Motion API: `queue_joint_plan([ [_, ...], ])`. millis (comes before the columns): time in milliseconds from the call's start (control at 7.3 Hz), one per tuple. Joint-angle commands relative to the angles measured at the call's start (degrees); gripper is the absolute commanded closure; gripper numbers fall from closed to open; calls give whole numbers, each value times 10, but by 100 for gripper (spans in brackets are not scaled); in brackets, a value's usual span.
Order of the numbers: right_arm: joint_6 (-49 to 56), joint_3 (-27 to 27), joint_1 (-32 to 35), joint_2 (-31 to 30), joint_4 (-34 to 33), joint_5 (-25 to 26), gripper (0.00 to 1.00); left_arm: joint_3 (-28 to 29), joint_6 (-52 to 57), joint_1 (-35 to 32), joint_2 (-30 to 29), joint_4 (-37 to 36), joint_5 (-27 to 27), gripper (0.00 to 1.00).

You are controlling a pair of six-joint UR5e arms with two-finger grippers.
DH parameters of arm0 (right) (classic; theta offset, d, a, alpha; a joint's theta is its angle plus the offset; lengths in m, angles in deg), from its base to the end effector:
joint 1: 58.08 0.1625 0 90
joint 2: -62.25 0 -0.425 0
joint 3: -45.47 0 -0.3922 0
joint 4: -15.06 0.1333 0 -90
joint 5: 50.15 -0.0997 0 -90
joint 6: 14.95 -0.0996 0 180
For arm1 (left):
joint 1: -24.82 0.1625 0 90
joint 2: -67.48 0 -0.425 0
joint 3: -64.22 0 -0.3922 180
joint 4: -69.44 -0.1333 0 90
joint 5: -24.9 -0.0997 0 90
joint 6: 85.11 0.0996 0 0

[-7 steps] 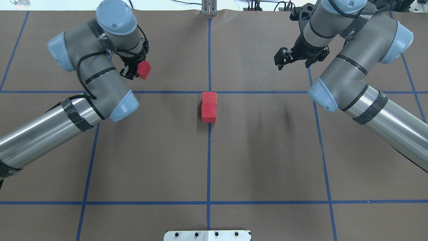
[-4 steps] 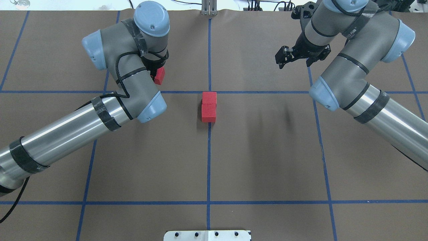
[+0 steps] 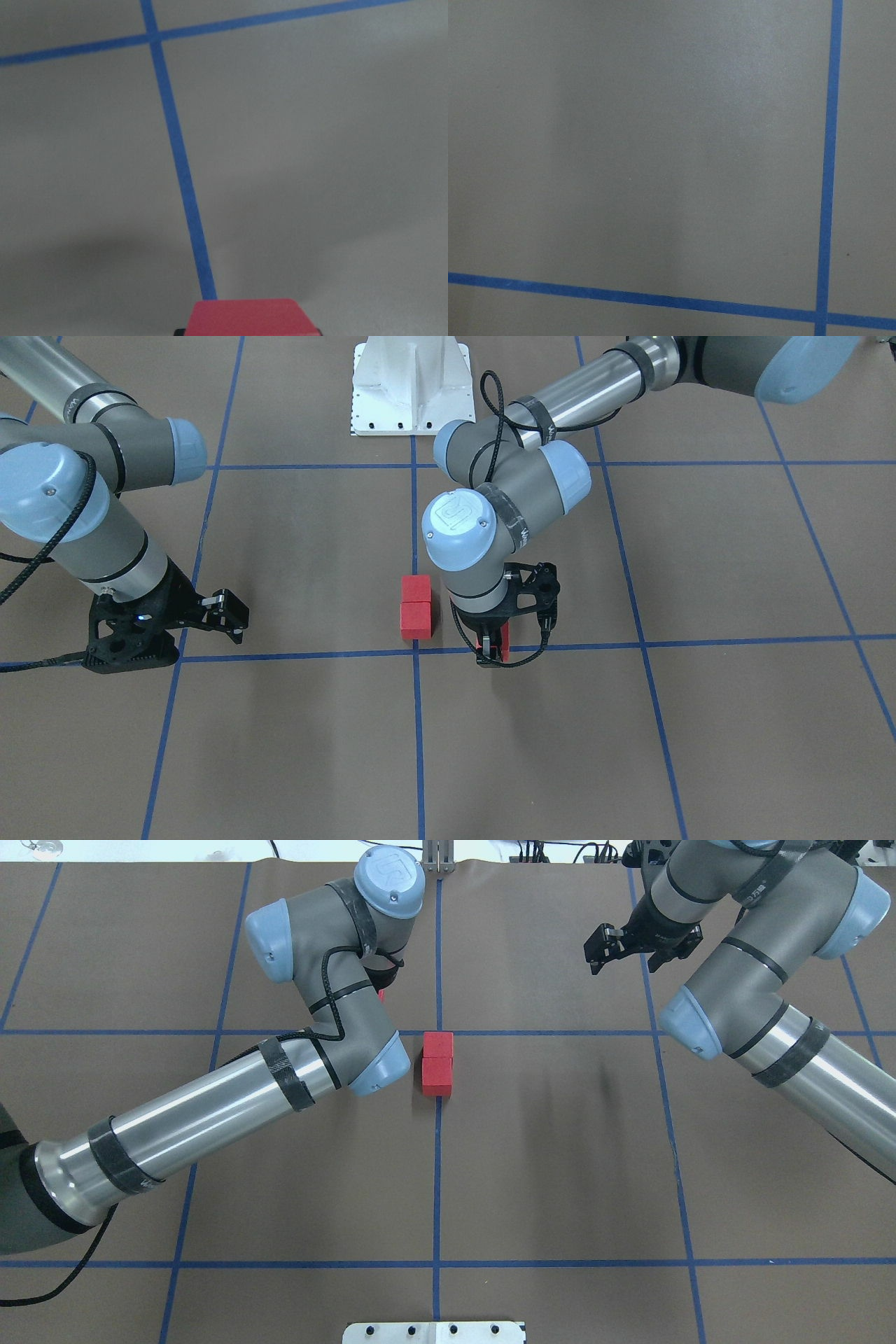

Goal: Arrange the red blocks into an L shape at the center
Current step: 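Lift the red cube with the left gripper and carry it toward the center cubes, then lower the held cube beside the center cubes with the left gripper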

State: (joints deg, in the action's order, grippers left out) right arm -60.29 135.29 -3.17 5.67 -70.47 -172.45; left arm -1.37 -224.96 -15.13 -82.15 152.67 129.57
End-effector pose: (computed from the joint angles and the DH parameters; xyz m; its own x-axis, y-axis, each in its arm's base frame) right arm -0.3326 -0.6127 0.3079 0.6776 -0.0691 0.7322 -0.0386 0.9909 0.1293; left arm 0.5597 -0.6098 0.1884 0.0305 -0.9901 -0.1370 0.8561 0.0966 -0.5077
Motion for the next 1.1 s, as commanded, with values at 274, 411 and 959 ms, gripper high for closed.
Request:
queue_joint_plan([
  [274, 1, 2, 8, -3, 5, -5, 1, 13, -15, 13, -5, -3, 80, 100],
  [411, 1, 3, 10, -3, 13, -5, 1, 19, -11, 12, -5, -2, 93, 100],
  [959, 3, 1, 12, -5, 17, -5, 1, 20, 18, 7, -3, 0, 96, 100],
])
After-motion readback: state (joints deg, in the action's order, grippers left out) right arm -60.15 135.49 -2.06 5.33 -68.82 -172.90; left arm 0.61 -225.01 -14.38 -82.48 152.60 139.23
